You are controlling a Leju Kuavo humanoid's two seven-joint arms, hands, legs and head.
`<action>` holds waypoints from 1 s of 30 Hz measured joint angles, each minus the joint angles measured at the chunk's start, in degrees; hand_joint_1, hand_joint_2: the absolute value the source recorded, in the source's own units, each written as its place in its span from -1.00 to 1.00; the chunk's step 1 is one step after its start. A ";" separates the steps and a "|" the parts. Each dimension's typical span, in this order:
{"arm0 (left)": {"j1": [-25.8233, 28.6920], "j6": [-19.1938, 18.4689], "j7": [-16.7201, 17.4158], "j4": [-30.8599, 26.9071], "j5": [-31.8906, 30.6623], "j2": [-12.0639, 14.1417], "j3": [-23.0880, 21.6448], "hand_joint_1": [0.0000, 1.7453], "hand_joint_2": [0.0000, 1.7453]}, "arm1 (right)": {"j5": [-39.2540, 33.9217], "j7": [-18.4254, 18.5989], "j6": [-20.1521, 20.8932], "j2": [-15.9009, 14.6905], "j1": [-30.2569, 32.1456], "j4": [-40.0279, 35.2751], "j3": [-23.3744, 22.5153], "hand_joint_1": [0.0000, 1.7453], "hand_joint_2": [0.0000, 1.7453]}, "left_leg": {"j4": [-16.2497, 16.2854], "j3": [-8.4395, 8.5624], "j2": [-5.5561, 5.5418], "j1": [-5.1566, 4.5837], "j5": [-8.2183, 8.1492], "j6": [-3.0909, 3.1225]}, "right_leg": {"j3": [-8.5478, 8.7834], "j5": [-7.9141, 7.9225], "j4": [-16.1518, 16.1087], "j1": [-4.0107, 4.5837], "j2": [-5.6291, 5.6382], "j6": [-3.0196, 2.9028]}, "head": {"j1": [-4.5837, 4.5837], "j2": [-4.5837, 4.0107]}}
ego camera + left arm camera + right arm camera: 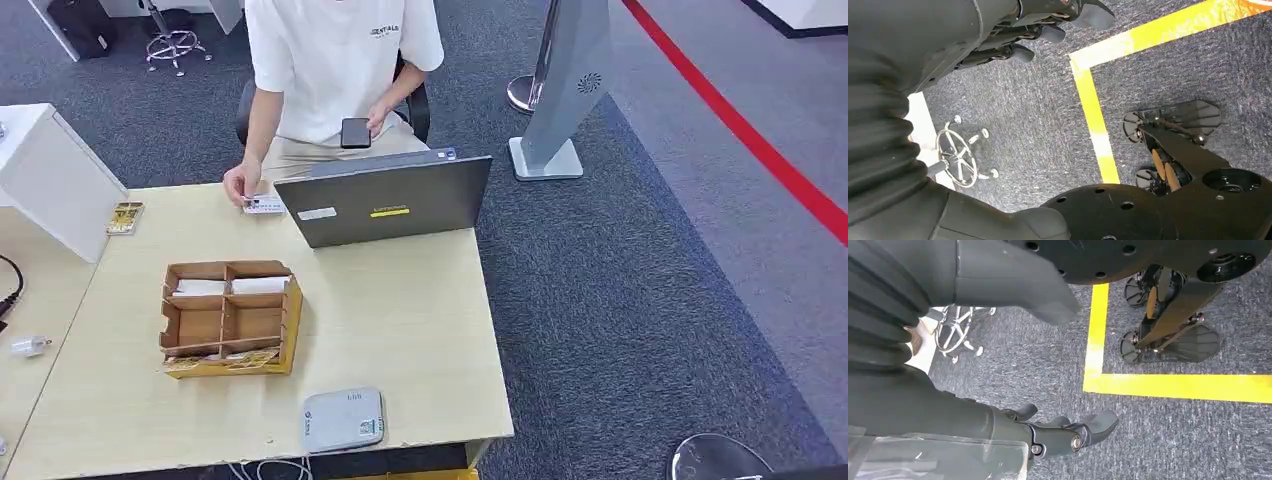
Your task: Pass the card to the sensor for recognition and then transmit it.
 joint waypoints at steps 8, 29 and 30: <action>-0.01 0.00 0.00 -0.20 -0.07 0.02 0.04 -1.00 1.00 | -0.22 -0.02 0.00 -0.04 0.00 -0.07 -0.02 -1.00 1.00 | 0.00 0.00 0.00 0.00 0.00 0.00 | 0.00 -0.01 0.00 0.00 0.00 -0.01 | 0.02 0.00; -3.85 -1.16 -4.28 0.13 -13.46 -1.94 26.70 -1.00 1.00 | -22.77 -5.15 -2.25 -1.42 -3.70 3.37 13.00 -1.00 -1.00 | 0.00 0.00 -0.02 0.00 0.00 0.00 | 0.02 -0.01 0.00 0.00 0.00 -0.02 | 0.00 0.00; -4.08 -1.18 -4.57 0.28 -14.20 -2.08 28.36 -1.00 1.00 | -23.85 -5.49 -2.29 -1.49 -3.91 3.63 13.77 -1.00 -1.00 | 0.00 0.00 -0.02 0.00 0.00 0.00 | 0.02 -0.01 0.00 0.00 -0.01 -0.02 | 0.04 0.00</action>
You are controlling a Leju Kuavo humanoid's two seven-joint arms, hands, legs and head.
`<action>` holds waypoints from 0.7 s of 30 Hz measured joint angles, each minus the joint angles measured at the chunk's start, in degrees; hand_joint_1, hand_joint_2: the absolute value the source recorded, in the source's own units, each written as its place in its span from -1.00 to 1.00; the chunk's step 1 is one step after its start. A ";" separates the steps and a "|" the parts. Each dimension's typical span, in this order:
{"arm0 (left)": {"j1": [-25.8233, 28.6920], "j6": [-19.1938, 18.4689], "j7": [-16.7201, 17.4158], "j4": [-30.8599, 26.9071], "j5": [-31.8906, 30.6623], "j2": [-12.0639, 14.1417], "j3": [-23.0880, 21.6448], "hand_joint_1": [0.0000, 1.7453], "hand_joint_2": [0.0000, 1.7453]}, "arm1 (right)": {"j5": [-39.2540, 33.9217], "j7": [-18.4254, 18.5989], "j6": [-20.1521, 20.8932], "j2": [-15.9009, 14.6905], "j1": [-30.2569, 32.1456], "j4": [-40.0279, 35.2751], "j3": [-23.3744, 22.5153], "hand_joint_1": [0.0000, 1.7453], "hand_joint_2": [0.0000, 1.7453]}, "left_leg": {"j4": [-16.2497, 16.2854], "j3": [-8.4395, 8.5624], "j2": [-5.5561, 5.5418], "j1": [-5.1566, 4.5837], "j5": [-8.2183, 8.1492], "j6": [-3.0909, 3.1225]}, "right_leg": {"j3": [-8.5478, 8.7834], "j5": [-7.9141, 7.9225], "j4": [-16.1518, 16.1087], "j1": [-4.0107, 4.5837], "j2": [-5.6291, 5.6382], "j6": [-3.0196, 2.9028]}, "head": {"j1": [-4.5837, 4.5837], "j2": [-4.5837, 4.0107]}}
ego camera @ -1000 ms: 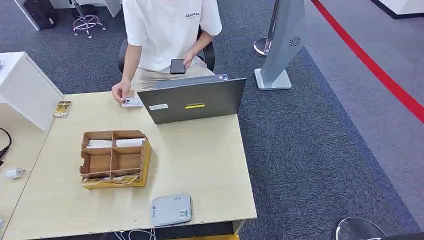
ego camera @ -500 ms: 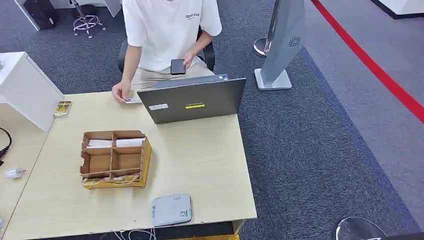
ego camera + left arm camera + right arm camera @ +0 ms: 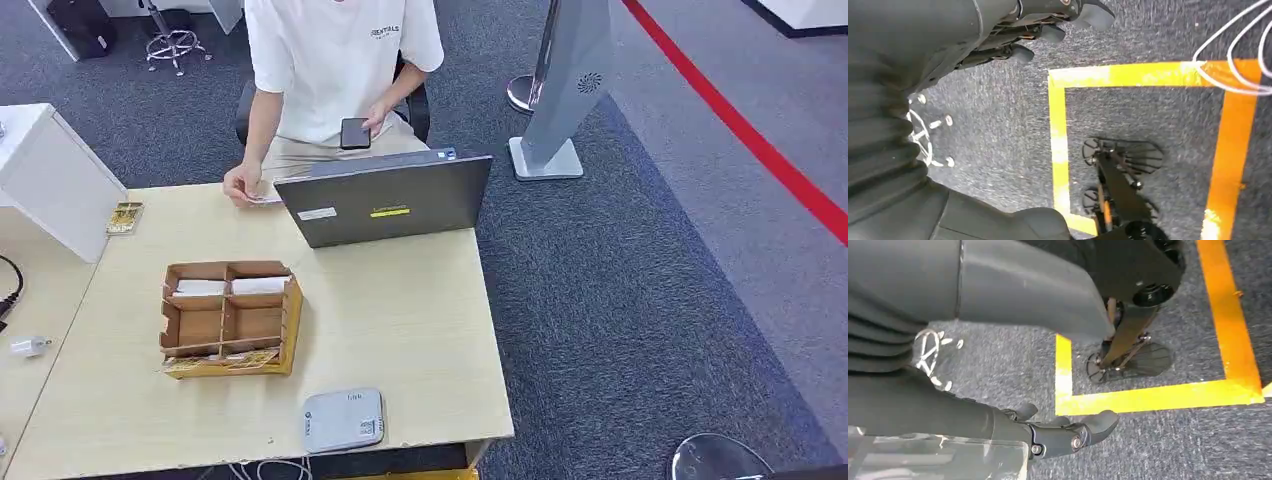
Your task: Pass the card to the sensor for recognition and then transmit it.
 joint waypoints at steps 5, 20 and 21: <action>-1.10 -0.13 -1.23 0.75 -3.13 -0.85 7.32 -1.00 1.00 | -5.62 -1.38 -0.83 -0.37 -1.11 1.33 3.93 -1.00 -1.00 | 0.00 0.00 -0.01 0.00 0.00 0.00 | 0.00 0.00 0.00 0.00 0.00 0.00 | -0.02 0.00; -4.55 0.07 -11.69 2.41 -7.68 -2.80 29.55 -1.00 1.00 | -22.35 -5.18 -3.61 -1.18 -3.82 5.35 14.37 -1.00 1.00 | 0.00 0.04 -0.02 0.00 0.00 0.00 | 0.00 0.00 0.00 0.00 -0.01 0.00 | -0.04 0.00; -4.81 -0.11 -12.75 2.23 -7.30 -2.86 30.72 -1.00 1.00 | -23.26 -5.42 -3.83 -1.20 -3.94 5.51 14.93 -1.00 1.00 | 0.00 0.04 -0.02 0.00 0.00 0.00 | 0.00 0.00 0.00 0.00 -0.01 0.00 | -0.02 0.00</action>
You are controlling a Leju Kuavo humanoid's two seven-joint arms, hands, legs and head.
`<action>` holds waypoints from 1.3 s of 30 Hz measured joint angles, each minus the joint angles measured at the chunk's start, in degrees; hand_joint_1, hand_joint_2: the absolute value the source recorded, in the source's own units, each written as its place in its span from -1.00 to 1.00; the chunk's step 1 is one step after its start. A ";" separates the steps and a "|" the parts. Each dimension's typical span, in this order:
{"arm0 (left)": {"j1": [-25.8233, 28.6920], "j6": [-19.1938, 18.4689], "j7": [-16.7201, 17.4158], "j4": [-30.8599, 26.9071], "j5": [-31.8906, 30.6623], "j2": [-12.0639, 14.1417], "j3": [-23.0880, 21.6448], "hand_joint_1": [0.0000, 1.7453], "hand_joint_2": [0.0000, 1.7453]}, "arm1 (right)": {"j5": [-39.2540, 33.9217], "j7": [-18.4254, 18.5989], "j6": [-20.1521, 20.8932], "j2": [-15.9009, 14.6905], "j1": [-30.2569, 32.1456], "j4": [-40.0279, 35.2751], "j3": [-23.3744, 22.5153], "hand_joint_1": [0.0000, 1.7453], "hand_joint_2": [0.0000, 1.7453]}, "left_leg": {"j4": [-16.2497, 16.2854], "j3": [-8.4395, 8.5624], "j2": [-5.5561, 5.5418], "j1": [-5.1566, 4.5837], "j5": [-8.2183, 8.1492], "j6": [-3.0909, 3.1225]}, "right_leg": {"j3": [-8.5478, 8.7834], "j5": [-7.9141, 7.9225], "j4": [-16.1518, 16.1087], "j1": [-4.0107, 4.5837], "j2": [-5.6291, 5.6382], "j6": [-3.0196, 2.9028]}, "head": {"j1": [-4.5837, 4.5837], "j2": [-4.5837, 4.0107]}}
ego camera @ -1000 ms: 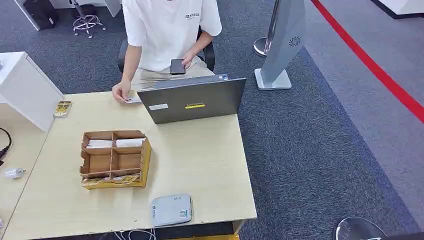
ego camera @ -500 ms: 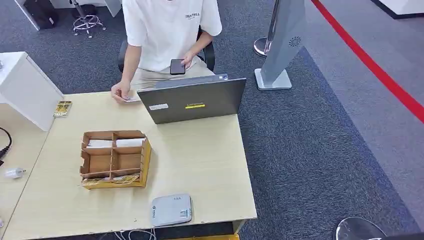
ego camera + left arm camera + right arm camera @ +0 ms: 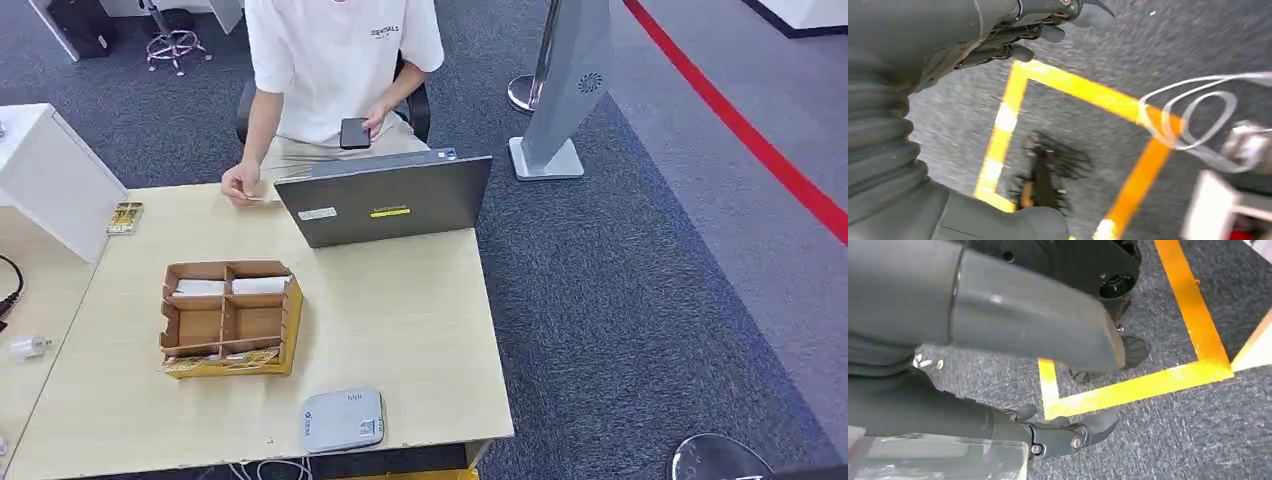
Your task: Pass the card to the sensor for recognition and then transmit it.
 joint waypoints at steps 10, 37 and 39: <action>-2.29 -2.93 -11.09 -5.89 6.81 -1.35 12.69 -1.00 1.00 | -9.69 -2.34 -1.44 -0.50 -1.54 2.27 5.90 -1.00 1.00 | 0.00 0.00 0.00 0.00 0.00 0.00 | 0.01 0.00 0.00 0.00 0.00 0.00 | 0.00 0.00; -4.86 -15.08 -22.38 -43.37 31.10 -6.09 23.51 -1.00 1.00 | -18.99 -3.61 -4.02 -0.83 -3.41 4.81 15.76 -1.00 -1.00 | 0.03 0.00 -0.11 -0.04 0.00 0.01 | 0.10 -0.02 0.00 -0.01 -0.13 -0.02 | 0.04 0.00; -4.64 -14.84 -22.38 -46.80 31.91 -6.91 23.36 -1.00 1.00 | -19.06 -3.74 -4.02 -0.83 -3.46 4.85 15.95 -1.00 -1.00 | 0.03 0.00 -0.10 -0.04 0.00 0.01 | 0.10 -0.02 0.00 -0.02 -0.12 -0.02 | 0.00 0.00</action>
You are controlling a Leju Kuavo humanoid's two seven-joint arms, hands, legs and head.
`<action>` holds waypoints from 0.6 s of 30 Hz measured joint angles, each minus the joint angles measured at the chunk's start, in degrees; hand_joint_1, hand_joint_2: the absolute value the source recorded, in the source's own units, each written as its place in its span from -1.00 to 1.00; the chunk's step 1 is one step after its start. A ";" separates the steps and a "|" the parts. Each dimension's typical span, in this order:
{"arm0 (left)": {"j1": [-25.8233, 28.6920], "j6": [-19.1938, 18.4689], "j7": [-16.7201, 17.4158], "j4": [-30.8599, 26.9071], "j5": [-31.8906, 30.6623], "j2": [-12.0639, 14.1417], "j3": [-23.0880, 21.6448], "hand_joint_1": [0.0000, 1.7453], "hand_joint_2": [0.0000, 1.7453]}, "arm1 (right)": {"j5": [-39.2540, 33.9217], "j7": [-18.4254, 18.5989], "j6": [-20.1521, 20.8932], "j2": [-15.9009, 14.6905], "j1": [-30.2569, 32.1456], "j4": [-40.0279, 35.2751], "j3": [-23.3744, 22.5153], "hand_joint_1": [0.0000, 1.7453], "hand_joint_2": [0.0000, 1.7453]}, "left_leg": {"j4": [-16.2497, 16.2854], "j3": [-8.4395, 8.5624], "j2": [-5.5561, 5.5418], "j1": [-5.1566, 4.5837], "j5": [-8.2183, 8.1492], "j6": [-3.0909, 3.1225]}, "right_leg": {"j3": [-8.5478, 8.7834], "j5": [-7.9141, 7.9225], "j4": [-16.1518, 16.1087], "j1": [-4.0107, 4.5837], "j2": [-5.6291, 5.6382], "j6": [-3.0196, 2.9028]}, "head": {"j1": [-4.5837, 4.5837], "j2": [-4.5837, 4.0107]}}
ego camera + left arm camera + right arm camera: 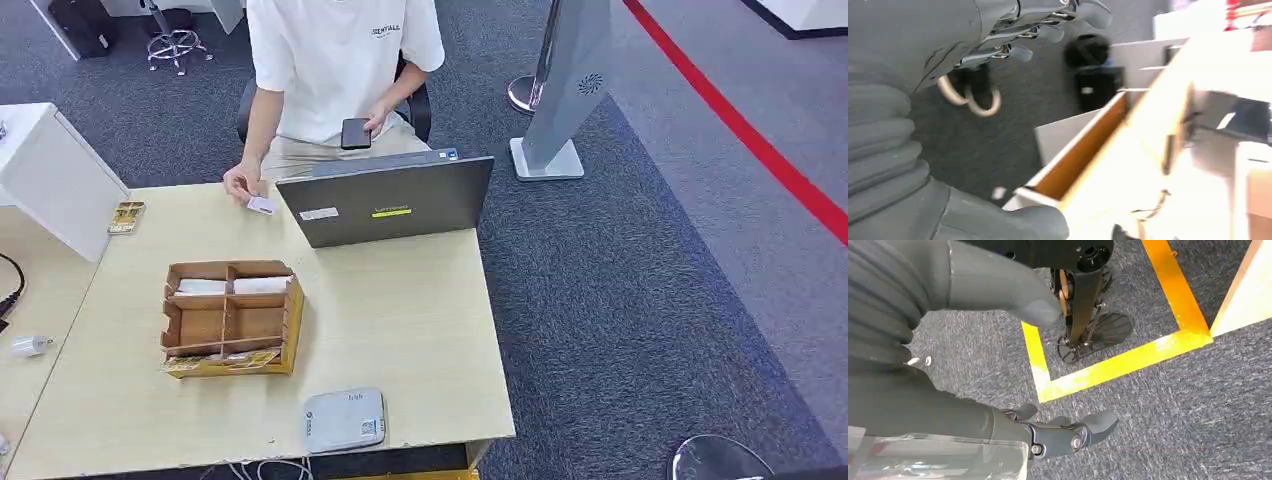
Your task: Pass the card to the sensor for recognition and then transmit it.
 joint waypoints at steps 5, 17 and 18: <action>1.99 3.46 -0.02 -9.16 1.83 -1.35 -3.02 -1.00 1.00 | -0.17 -0.04 0.00 0.00 -0.11 0.07 0.44 -1.00 -1.00 | 0.00 0.06 -0.05 0.02 0.00 0.00 | -0.01 -0.03 0.00 0.01 -0.01 0.01 | -0.07 0.00; 4.45 15.09 -0.02 -25.47 -2.53 -1.53 -18.46 -1.00 1.00 | 0.18 0.11 0.19 0.00 -0.52 0.09 2.21 -1.00 1.00 | 0.00 0.13 -0.07 0.03 0.04 0.02 | 0.07 -0.02 0.01 0.02 -0.01 0.01 | -0.13 0.00; 4.42 16.18 -0.02 -26.09 -3.48 -1.18 -19.74 -1.00 1.00 | 0.18 0.18 0.28 0.00 -0.55 0.09 2.34 -1.00 1.00 | 0.00 0.14 -0.07 0.03 0.04 0.02 | 0.07 -0.02 0.01 0.02 -0.01 0.01 | -0.09 0.00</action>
